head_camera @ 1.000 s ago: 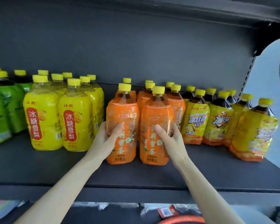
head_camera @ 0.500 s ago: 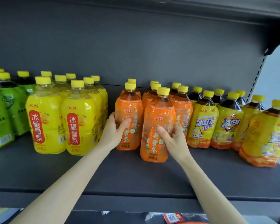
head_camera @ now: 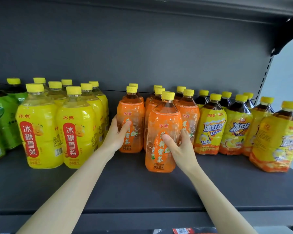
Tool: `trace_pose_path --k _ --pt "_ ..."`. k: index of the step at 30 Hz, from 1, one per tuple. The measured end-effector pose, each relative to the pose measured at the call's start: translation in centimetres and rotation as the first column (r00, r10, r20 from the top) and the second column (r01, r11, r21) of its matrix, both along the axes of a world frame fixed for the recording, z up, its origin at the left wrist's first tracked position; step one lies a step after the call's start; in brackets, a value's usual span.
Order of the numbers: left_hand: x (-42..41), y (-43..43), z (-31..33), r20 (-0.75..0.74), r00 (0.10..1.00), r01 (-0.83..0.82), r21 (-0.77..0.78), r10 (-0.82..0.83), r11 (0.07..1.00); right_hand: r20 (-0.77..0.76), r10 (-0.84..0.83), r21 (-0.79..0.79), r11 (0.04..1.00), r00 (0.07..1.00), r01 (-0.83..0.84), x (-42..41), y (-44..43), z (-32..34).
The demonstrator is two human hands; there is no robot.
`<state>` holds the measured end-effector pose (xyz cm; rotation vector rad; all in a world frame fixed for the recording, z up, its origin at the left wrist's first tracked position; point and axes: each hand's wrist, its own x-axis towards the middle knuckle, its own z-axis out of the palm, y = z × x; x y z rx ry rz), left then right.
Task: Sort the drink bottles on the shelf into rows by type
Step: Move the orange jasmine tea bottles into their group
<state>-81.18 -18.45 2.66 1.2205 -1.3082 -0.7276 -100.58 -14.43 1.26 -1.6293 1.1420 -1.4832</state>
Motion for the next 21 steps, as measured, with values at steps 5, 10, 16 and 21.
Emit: trace_pose_path --k 5,10,16,21 --pt "-0.5 0.0 -0.2 -0.002 1.000 -0.024 -0.015 0.024 1.000 0.012 -0.005 -0.001 1.000 1.000 0.005 0.1 -0.1 -0.1" --pt "-0.3 0.3 -0.2 0.014 1.000 -0.024 0.021 0.024 0.999 0.030 -0.010 -0.003 1.000 1.000 0.010 0.1 0.1 -0.2" --pt "0.3 3.5 -0.7 0.088 0.995 0.042 0.072 -0.048 0.997 0.020 -0.070 -0.022 0.997 0.997 0.070 0.0 1.2 0.3" --pt "1.5 6.8 -0.7 0.104 0.971 0.212 0.060 -0.217 0.975 0.007 -0.038 -0.029 0.999 0.999 0.038 1.2 1.8 0.5"
